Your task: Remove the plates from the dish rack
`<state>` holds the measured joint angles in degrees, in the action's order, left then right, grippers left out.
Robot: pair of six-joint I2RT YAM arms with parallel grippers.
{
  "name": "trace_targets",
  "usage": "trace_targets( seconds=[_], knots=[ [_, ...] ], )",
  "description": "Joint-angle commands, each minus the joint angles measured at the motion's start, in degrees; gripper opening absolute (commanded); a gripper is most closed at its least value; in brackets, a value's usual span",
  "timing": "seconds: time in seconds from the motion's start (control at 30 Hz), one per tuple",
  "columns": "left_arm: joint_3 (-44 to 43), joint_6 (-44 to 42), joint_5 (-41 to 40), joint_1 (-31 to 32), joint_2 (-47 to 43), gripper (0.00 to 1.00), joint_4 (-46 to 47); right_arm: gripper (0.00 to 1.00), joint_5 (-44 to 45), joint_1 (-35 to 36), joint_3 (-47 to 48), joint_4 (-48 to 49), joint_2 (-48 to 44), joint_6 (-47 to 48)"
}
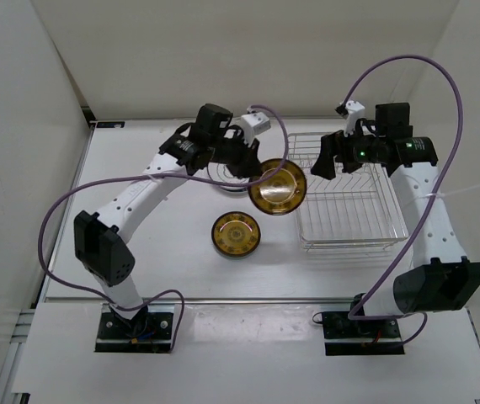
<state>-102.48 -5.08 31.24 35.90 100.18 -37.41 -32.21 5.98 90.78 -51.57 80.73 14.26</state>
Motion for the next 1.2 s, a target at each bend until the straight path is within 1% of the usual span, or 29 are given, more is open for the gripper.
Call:
trace_targets(
  seconds=[0.0, 0.03, 0.1, 0.17, 0.27, 0.33, 0.53, 0.7, 0.8, 0.83, 0.93, 0.97, 1.03, 1.07, 1.13, 1.17],
  knots=[
    [9.02, -1.33, -0.40, -5.29, -9.02, 0.11, 1.29, 1.00, 10.40, -2.89, -2.62, 5.42, -2.15, -2.48],
    [13.22, -2.47, 0.48, -6.27, -9.73, 0.11, 1.29, 1.00, 11.19, -2.90, -2.63, 6.04, -2.15, -2.48],
    [16.42, -3.88, 1.97, -8.12, -10.35, 0.11, -1.16, 1.00, 12.07, -3.60, -4.29, 6.57, -2.15, -2.48],
    [22.39, -5.81, 3.38, -10.05, -11.05, 0.11, -1.18, 1.00, 13.22, -3.60, -5.52, 8.23, -2.68, -2.48],
    [29.23, -6.78, 2.86, -10.68, -11.06, 0.11, 1.10, 1.00, 13.22, -3.60, -6.85, 8.94, -3.30, -2.48],
    [31.54, -7.39, 3.64, -11.90, -9.05, 0.11, 2.42, 1.00, 13.22, -3.60, -6.85, 8.94, -3.30, -2.48],
    [31.55, -8.54, 4.61, -12.43, -2.37, 0.11, 2.43, 1.00, 14.80, -3.60, -6.85, 8.94, -3.82, -1.96],
    [32.08, -8.54, 5.32, -12.43, 0.54, 0.11, 2.51, 1.00, 14.80, -3.60, -7.37, 8.94, -4.97, -1.43],
    [30.94, -7.93, 5.32, -12.43, 2.82, 0.20, 2.52, 1.00, 14.19, -3.60, -7.37, 8.94, -5.49, -1.43],
    [30.93, -7.93, 5.32, -12.43, 2.83, 0.28, 1.47, 1.00, 14.19, -3.60, -7.90, 8.94, -5.49, -0.91],
    [29.80, -7.93, 5.32, -12.43, 3.44, 0.39, 0.85, 1.00, 14.19, -3.60, -7.90, 8.94, -5.49, -0.90],
    [29.79, -7.93, 5.32, -12.43, 3.44, 0.47, 0.32, 1.00, 14.80, -3.60, -7.90, 8.94, -5.49, -0.90],
    [29.09, -7.93, 5.32, -12.43, 2.83, 0.56, 0.32, 1.00, 14.80, -3.60, -8.60, 8.94, -5.49, -0.90],
    [28.39, -7.93, 4.80, -12.43, 2.13, 0.66, -0.29, 1.00, 14.80, -3.60, -9.13, 8.94, -5.49, -0.90],
    [27.08, -7.93, 4.79, -12.43, 0.72, 0.76, -0.82, 1.00, 14.80, -3.60, -9.13, 8.94, -4.97, -0.90],
    [27.07, -7.93, 4.79, -12.43, 0.20, 0.84, -1.43, 1.00, 14.80, -3.60, -9.65, 9.55, -4.97, -0.90]
  ],
)
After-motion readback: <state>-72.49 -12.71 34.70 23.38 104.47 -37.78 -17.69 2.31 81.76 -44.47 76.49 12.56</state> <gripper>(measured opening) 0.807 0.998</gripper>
